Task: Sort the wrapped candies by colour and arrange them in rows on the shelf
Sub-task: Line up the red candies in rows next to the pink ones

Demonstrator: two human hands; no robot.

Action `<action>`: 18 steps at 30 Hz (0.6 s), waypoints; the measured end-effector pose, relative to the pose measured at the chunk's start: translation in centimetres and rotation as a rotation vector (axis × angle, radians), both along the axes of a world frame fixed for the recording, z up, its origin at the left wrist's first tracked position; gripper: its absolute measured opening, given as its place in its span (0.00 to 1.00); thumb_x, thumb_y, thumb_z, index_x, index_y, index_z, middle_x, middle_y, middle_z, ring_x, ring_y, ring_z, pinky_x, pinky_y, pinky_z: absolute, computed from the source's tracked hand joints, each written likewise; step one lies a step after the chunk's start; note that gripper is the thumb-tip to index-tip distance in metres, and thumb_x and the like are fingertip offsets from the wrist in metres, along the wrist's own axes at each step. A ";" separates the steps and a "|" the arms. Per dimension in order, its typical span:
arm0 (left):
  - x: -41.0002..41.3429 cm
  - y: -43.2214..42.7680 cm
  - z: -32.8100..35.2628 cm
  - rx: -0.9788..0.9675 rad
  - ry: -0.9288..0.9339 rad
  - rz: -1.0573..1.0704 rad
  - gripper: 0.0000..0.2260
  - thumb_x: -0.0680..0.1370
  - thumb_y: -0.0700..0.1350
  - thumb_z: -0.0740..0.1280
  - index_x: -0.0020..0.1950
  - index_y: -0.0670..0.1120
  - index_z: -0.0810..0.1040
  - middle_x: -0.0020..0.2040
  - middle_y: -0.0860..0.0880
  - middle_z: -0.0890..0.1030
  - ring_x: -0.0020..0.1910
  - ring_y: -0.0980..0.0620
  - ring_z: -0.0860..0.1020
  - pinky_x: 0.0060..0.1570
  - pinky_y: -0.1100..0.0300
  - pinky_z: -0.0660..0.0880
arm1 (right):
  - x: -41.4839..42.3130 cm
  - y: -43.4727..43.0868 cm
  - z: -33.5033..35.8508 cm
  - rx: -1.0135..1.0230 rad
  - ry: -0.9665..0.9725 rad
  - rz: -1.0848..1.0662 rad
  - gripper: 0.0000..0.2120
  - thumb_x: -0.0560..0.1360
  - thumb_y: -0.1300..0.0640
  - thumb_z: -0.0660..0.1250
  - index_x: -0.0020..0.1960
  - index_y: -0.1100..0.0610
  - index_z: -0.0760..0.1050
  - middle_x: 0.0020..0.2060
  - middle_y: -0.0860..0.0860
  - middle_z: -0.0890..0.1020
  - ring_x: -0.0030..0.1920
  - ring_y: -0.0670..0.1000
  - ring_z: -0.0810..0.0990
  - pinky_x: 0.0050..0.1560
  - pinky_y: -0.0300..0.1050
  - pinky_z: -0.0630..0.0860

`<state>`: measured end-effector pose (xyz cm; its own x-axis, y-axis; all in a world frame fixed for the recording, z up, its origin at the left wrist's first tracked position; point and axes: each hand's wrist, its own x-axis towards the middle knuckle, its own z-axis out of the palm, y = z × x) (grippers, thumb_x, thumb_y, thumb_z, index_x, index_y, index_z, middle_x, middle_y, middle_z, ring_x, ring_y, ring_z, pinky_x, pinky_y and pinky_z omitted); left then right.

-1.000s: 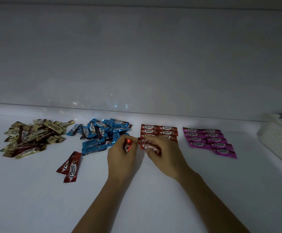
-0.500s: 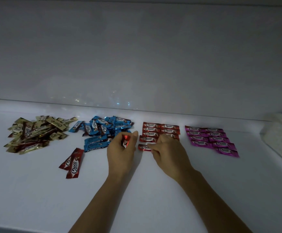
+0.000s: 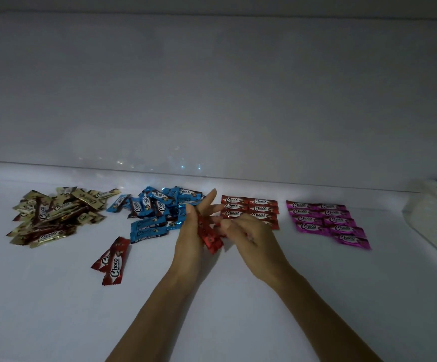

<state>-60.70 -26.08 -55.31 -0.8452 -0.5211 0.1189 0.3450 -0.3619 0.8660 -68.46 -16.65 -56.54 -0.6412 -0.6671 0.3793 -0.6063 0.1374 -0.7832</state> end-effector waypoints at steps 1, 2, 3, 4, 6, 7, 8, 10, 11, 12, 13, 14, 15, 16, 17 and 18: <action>0.0 -0.1 -0.1 0.057 -0.005 -0.029 0.25 0.78 0.57 0.50 0.64 0.46 0.75 0.51 0.47 0.82 0.50 0.52 0.82 0.46 0.58 0.80 | 0.5 -0.1 0.2 -0.011 -0.063 0.062 0.20 0.70 0.39 0.63 0.47 0.53 0.81 0.41 0.46 0.81 0.43 0.45 0.79 0.44 0.42 0.76; 0.1 -0.1 -0.2 0.086 -0.028 -0.048 0.26 0.76 0.58 0.51 0.64 0.45 0.76 0.54 0.44 0.81 0.53 0.48 0.81 0.49 0.55 0.79 | 0.9 -0.1 0.3 -0.011 -0.090 0.108 0.18 0.69 0.40 0.67 0.50 0.52 0.80 0.42 0.46 0.82 0.43 0.45 0.79 0.44 0.42 0.77; 0.2 -0.2 -0.3 0.095 -0.059 -0.062 0.27 0.75 0.59 0.52 0.62 0.44 0.76 0.54 0.43 0.81 0.54 0.46 0.80 0.51 0.54 0.78 | 1.1 -0.2 0.5 -0.024 -0.147 0.153 0.16 0.69 0.45 0.71 0.52 0.52 0.79 0.42 0.48 0.82 0.43 0.46 0.80 0.43 0.42 0.78; 0.1 -0.3 -0.4 0.098 -0.091 -0.081 0.27 0.75 0.60 0.52 0.60 0.43 0.77 0.53 0.42 0.82 0.54 0.46 0.80 0.51 0.54 0.78 | 1.2 -0.3 0.6 -0.054 -0.259 0.189 0.14 0.70 0.52 0.73 0.53 0.53 0.77 0.41 0.52 0.83 0.42 0.48 0.81 0.42 0.42 0.78; 0.0 -0.4 -0.6 0.065 -0.133 -0.094 0.27 0.74 0.61 0.53 0.58 0.43 0.78 0.51 0.43 0.83 0.52 0.48 0.81 0.49 0.55 0.77 | 1.2 -0.3 1.0 -0.142 -0.497 0.237 0.11 0.71 0.64 0.72 0.52 0.57 0.76 0.40 0.57 0.82 0.40 0.51 0.82 0.39 0.43 0.78; -0.1 -0.3 -0.5 0.038 -0.137 -0.087 0.25 0.75 0.60 0.55 0.58 0.44 0.78 0.51 0.44 0.83 0.52 0.48 0.81 0.50 0.54 0.76 | 1.0 -0.3 1.1 -0.177 -0.530 0.230 0.10 0.71 0.67 0.71 0.50 0.58 0.76 0.39 0.58 0.82 0.39 0.51 0.82 0.39 0.43 0.78; -0.1 -0.2 -0.4 0.000 -0.135 -0.060 0.23 0.75 0.58 0.56 0.57 0.44 0.79 0.51 0.43 0.83 0.52 0.48 0.81 0.51 0.54 0.76 | 0.7 -0.2 1.1 -0.204 -0.500 0.198 0.09 0.71 0.69 0.70 0.48 0.58 0.77 0.39 0.57 0.83 0.39 0.51 0.82 0.40 0.44 0.79; -0.1 0.0 -0.4 -0.135 -0.134 0.002 0.19 0.75 0.54 0.59 0.55 0.44 0.80 0.49 0.45 0.84 0.50 0.50 0.82 0.49 0.58 0.79 | 0.1 -0.1 1.0 -0.240 -0.375 0.111 0.09 0.70 0.69 0.71 0.45 0.56 0.78 0.39 0.55 0.84 0.41 0.53 0.84 0.43 0.49 0.80; 0.0 0.1 -0.4 -0.202 -0.135 0.030 0.17 0.75 0.53 0.60 0.54 0.44 0.80 0.48 0.46 0.85 0.49 0.51 0.83 0.46 0.60 0.79 | -0.1 0.0 1.0 -0.252 -0.329 0.064 0.10 0.70 0.68 0.71 0.44 0.55 0.79 0.39 0.55 0.84 0.41 0.53 0.84 0.44 0.50 0.81; 0.0 0.1 -0.4 -0.252 -0.136 0.044 0.16 0.75 0.51 0.62 0.55 0.43 0.81 0.47 0.46 0.85 0.49 0.51 0.83 0.44 0.61 0.79 | -0.2 0.1 1.0 -0.261 -0.295 0.019 0.10 0.70 0.68 0.72 0.44 0.54 0.80 0.40 0.54 0.84 0.41 0.51 0.84 0.43 0.48 0.81; 0.1 0.2 -0.4 -0.285 -0.136 0.043 0.15 0.75 0.49 0.62 0.55 0.44 0.80 0.48 0.46 0.85 0.49 0.51 0.83 0.44 0.61 0.79 | -0.3 0.1 1.0 -0.257 -0.241 -0.033 0.09 0.70 0.67 0.72 0.43 0.54 0.80 0.40 0.53 0.84 0.40 0.47 0.83 0.42 0.43 0.80; 0.1 0.2 -0.4 -0.300 -0.134 0.036 0.12 0.77 0.47 0.62 0.56 0.45 0.80 0.48 0.47 0.85 0.49 0.51 0.83 0.44 0.61 0.79 | -0.3 0.1 1.1 -0.236 -0.167 -0.080 0.09 0.70 0.67 0.72 0.43 0.54 0.81 0.42 0.52 0.83 0.41 0.45 0.82 0.41 0.36 0.78; 0.2 0.3 -0.3 -0.296 -0.128 0.023 0.10 0.78 0.44 0.61 0.56 0.48 0.79 0.48 0.49 0.85 0.49 0.52 0.83 0.43 0.62 0.79 | -0.2 0.1 1.2 -0.210 -0.104 -0.110 0.09 0.69 0.68 0.71 0.43 0.55 0.81 0.43 0.52 0.81 0.42 0.43 0.81 0.40 0.31 0.75; 0.2 0.4 -0.3 -0.271 -0.123 0.012 0.10 0.80 0.41 0.60 0.54 0.50 0.79 0.46 0.50 0.85 0.48 0.54 0.83 0.42 0.64 0.79 | -0.1 0.1 1.1 -0.196 -0.079 -0.121 0.10 0.69 0.69 0.70 0.44 0.55 0.80 0.44 0.51 0.80 0.43 0.41 0.80 0.40 0.28 0.73; 0.3 0.4 -0.2 -0.232 -0.118 0.001 0.12 0.81 0.38 0.58 0.53 0.51 0.78 0.45 0.50 0.86 0.47 0.55 0.83 0.41 0.65 0.78 | 0.0 0.1 1.0 -0.195 -0.098 -0.120 0.12 0.69 0.70 0.69 0.46 0.54 0.79 0.45 0.50 0.79 0.44 0.40 0.79 0.41 0.27 0.72; 0.3 0.4 -0.1 -0.186 -0.109 -0.005 0.14 0.81 0.36 0.56 0.53 0.51 0.78 0.45 0.49 0.86 0.45 0.55 0.84 0.41 0.65 0.79 | 0.1 0.0 1.0 -0.216 -0.157 -0.121 0.15 0.69 0.71 0.68 0.47 0.53 0.78 0.46 0.48 0.79 0.45 0.39 0.79 0.41 0.27 0.72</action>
<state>-60.37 -25.69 -55.45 -0.8609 -0.4942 0.1208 0.2444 -0.1935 0.9502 -68.40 -16.65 -55.53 -0.7733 -0.4969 0.3938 -0.4647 0.0217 -0.8852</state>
